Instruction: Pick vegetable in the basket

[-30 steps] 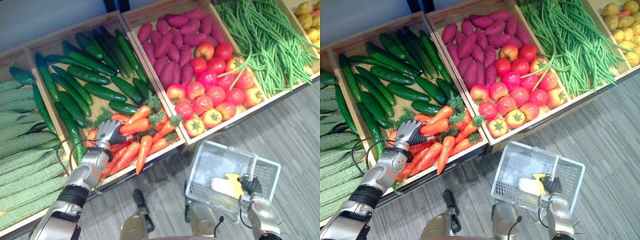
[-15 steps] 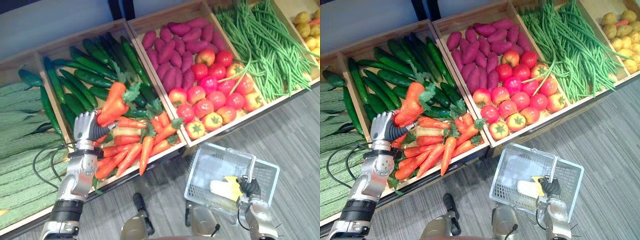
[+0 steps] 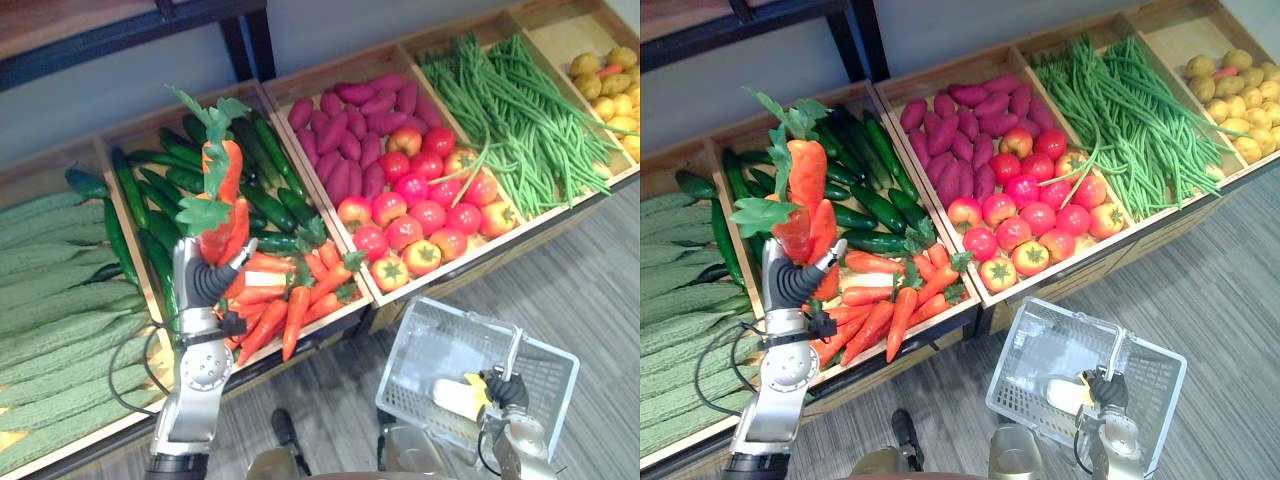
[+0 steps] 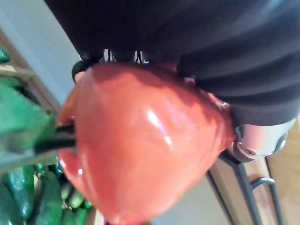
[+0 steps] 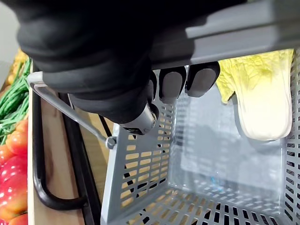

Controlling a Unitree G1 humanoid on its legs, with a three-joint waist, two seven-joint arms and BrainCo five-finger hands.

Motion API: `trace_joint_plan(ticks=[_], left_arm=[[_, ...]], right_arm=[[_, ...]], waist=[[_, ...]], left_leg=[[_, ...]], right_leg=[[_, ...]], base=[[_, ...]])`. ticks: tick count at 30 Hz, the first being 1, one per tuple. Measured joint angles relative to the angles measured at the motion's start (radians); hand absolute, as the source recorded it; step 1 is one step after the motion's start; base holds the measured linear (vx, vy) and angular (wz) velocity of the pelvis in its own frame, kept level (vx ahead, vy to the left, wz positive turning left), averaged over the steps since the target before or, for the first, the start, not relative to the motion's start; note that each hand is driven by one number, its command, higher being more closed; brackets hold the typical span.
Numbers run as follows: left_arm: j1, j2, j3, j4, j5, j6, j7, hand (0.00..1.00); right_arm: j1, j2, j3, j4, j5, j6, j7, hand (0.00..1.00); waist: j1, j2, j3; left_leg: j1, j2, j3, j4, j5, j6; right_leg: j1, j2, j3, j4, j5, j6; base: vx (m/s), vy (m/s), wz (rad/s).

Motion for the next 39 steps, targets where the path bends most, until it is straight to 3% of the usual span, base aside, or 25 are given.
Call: trace_joint_plan(ticks=[2,7,12,13,15,16,17,18,19,20,22,23,25,26,27,28,29,30,32,33,34,36,39], left_arm=[[0.015,-0.014,-0.032,-0.002,-0.018,-0.004,-0.015,1.00],[0.015,-0.030,-0.096,-0.039,-0.044,-0.005,-0.017,1.00],[0.011,-0.035,-0.136,-0.064,-0.043,-0.007,-0.035,1.00],[0.009,-0.032,-0.141,-0.064,-0.043,-0.007,-0.035,1.00],[0.007,-0.028,-0.146,-0.062,-0.043,-0.007,-0.036,1.00],[-0.003,-0.027,-0.140,-0.046,-0.043,-0.007,-0.036,1.00],[-0.017,-0.027,-0.124,-0.029,-0.043,-0.007,-0.034,1.00],[-0.029,-0.027,-0.121,-0.016,-0.043,-0.007,-0.033,1.00],[-0.070,-0.034,-0.128,0.026,-0.043,-0.007,-0.036,1.00],[-0.108,-0.049,-0.134,0.056,-0.042,-0.006,-0.041,1.00],[-0.147,-0.063,-0.140,0.079,-0.042,-0.007,-0.053,1.00],[-0.171,-0.065,-0.152,0.101,-0.041,-0.008,-0.057,1.00],[-0.184,-0.063,-0.173,0.141,-0.041,-0.008,-0.060,1.00],[-0.177,-0.058,-0.187,0.159,-0.042,-0.009,-0.061,1.00],[-0.172,-0.059,-0.198,0.163,-0.042,-0.009,-0.061,1.00],[-0.161,-0.054,-0.209,0.164,-0.042,-0.010,-0.061,1.00],[-0.154,-0.052,-0.212,0.171,-0.041,-0.010,-0.060,1.00],[-0.139,-0.051,-0.219,0.196,-0.041,-0.009,-0.058,1.00],[-0.138,-0.049,-0.225,0.205,-0.041,-0.008,-0.058,1.00],[-0.143,-0.047,-0.246,0.212,-0.038,-0.006,-0.056,1.00],[-0.143,-0.045,-0.256,0.217,-0.034,-0.006,-0.057,1.00],[-0.169,-0.046,-0.264,0.239,-0.033,-0.005,-0.058,1.00],[-0.179,-0.046,-0.290,0.281,-0.033,0.010,-0.067,1.00]], right_arm=[[0.011,0.016,0.002,-0.067,0.001,0.001,-0.017,1.00],[0.054,0.038,0.041,-0.278,0.000,0.005,-0.037,1.00],[0.083,0.080,0.080,-0.463,-0.008,0.006,-0.055,1.00],[0.063,0.087,0.089,-0.477,-0.015,0.006,-0.060,1.00],[0.038,0.097,0.103,-0.481,-0.026,0.005,-0.064,1.00],[0.006,0.095,0.125,-0.479,-0.032,0.005,-0.065,1.00],[-0.027,0.079,0.154,-0.462,-0.033,0.005,-0.059,1.00],[-0.040,0.067,0.167,-0.455,-0.033,0.005,-0.058,1.00],[-0.056,0.041,0.179,-0.452,-0.032,0.005,-0.054,1.00],[-0.078,0.010,0.194,-0.452,-0.032,0.007,-0.048,1.00],[-0.097,-0.026,0.220,-0.452,-0.032,0.008,-0.027,1.00],[-0.108,-0.045,0.239,-0.452,-0.032,0.007,-0.014,1.00],[-0.116,-0.067,0.261,-0.452,-0.032,0.007,-0.009,1.00],[-0.122,-0.064,0.280,-0.452,-0.028,0.007,-0.010,1.00],[-0.134,-0.065,0.289,-0.452,-0.020,0.007,-0.010,1.00],[-0.155,-0.064,0.309,-0.452,-0.008,0.007,-0.011,1.00],[-0.166,-0.064,0.322,-0.452,0.000,0.007,-0.011,1.00],[-0.187,-0.059,0.354,-0.452,0.013,0.007,-0.011,1.00],[-0.193,-0.061,0.364,-0.452,0.016,0.007,-0.010,1.00],[-0.206,-0.068,0.382,-0.455,0.047,0.006,-0.006,1.00],[-0.205,-0.069,0.392,-0.454,0.062,0.007,-0.001,1.00],[-0.203,-0.054,0.411,-0.488,0.112,0.007,0.014,1.00],[-0.202,-0.049,0.422,-0.493,0.148,0.007,0.039,1.00]], waist=[[0.003,-0.006,-0.003],[0.025,-0.009,-0.013],[0.030,-0.019,-0.038],[0.031,-0.021,-0.040],[0.025,-0.028,-0.044],[0.028,-0.032,-0.049],[0.031,-0.024,-0.052],[0.030,-0.019,-0.052],[0.016,0.003,-0.056],[-0.002,0.023,-0.056],[-0.003,0.037,-0.058],[-0.007,0.037,-0.058],[-0.009,0.036,-0.057],[-0.004,0.028,-0.052],[0.000,0.029,-0.052],[0.002,0.036,-0.055],[0.006,0.026,-0.049],[0.029,0.018,-0.045],[0.036,0.010,-0.040],[0.047,0.033,-0.051],[0.057,0.029,-0.058],[0.044,-0.008,-0.056],[0.042,-0.007,-0.060]], left_leg=[[-0.004,0.014,0.029,0.054,-0.043,-0.016],[-0.051,0.039,0.024,0.237,-0.179,-0.017],[-0.012,0.123,0.234,0.384,-0.292,-0.038],[0.014,0.137,0.308,0.387,-0.302,-0.037],[0.048,0.143,0.384,0.380,-0.303,-0.038],[0.106,0.140,0.446,0.362,-0.303,-0.038],[0.151,0.135,0.473,0.339,-0.303,-0.038],[0.161,0.134,0.485,0.329,-0.303,-0.039],[0.181,0.131,0.500,0.303,-0.302,-0.040],[0.209,0.130,0.522,0.283,-0.289,-0.059],[0.242,0.134,0.537,0.299,-0.271,-0.065],[0.243,0.158,0.526,0.380,-0.256,-0.060],[0.213,0.207,0.450,0.578,-0.196,0.008],[0.154,0.218,0.319,0.708,-0.206,0.012],[0.089,0.199,0.208,0.768,-0.275,-0.010],[0.007,0.158,0.097,0.789,-0.340,0.011],[-0.025,0.137,0.048,0.771,-0.368,0.032],[-0.078,0.062,-0.063,0.670,-0.396,0.048],[-0.096,0.039,-0.105,0.617,-0.394,0.048],[-0.131,0.012,-0.188,0.422,-0.296,0.030],[-0.122,0.008,-0.175,0.422,-0.288,0.031],[-0.086,-0.032,-0.132,0.349,-0.283,0.046],[-0.035,-0.060,-0.094,0.284,-0.271,0.056]], right_leg=[[-0.018,0.018,0.067,0.010,0.001,-0.001],[-0.086,0.068,0.218,0.034,0.020,-0.005],[-0.130,0.144,0.353,0.005,0.064,-0.019],[-0.145,0.114,0.212,0.002,0.038,-0.065],[-0.171,0.051,-0.028,0.024,0.024,-0.109],[-0.168,-0.035,-0.378,0.060,0.048,-0.190],[-0.164,-0.060,-0.535,0.087,0.087,-0.228],[-0.167,-0.055,-0.552,0.095,0.091,-0.210],[-0.180,-0.032,-0.534,0.102,0.089,-0.190],[-0.187,-0.002,-0.493,0.103,0.087,-0.187],[-0.189,0.026,-0.438,0.104,0.081,-0.181],[-0.179,0.037,-0.407,0.103,0.076,-0.178],[-0.134,0.051,-0.354,0.074,0.073,-0.178],[-0.097,0.047,-0.314,0.039,0.063,-0.183],[-0.082,0.049,-0.292,0.015,0.066,-0.185],[-0.070,0.049,-0.254,-0.004,0.067,-0.186],[-0.062,0.049,-0.231,-0.012,0.068,-0.187],[-0.038,0.046,-0.169,-0.023,0.071,-0.189],[-0.030,0.046,-0.154,-0.027,0.074,-0.184],[-0.017,0.068,-0.117,-0.054,0.103,-0.137],[-0.006,0.074,-0.076,-0.082,0.118,-0.112],[0.013,0.046,-0.037,-0.152,0.155,-0.079],[0.016,0.030,-0.007,-0.152,0.161,-0.060]], base=[[-0.04,-0.012,-0.61],[-0.01,-0.015,-0.99],[0.01,0.024,-1.44],[-0.06,0.033,-1.83],[0.03,0.021,-1.71],[0.12,-0.077,-2.58],[0.16,-0.159,-2.52],[0.14,-0.187,-1.76],[0.14,-0.149,-1.19],[0.11,-0.094,-1.10],[0.13,-0.015,-1.06],[0.15,0.029,-1.04],[0.12,0.055,-0.75],[0.09,0.087,-0.65],[0.09,0.123,-0.78],[0.06,0.100,-0.70],[0.11,0.164,-1.13],[0.09,0.145,-1.06],[0.05,0.141,-0.87],[0.01,0.129,-1.09],[0.06,0.135,-1.19],[0.11,0.158,-0.52],[0.10,0.152,-0.31]])
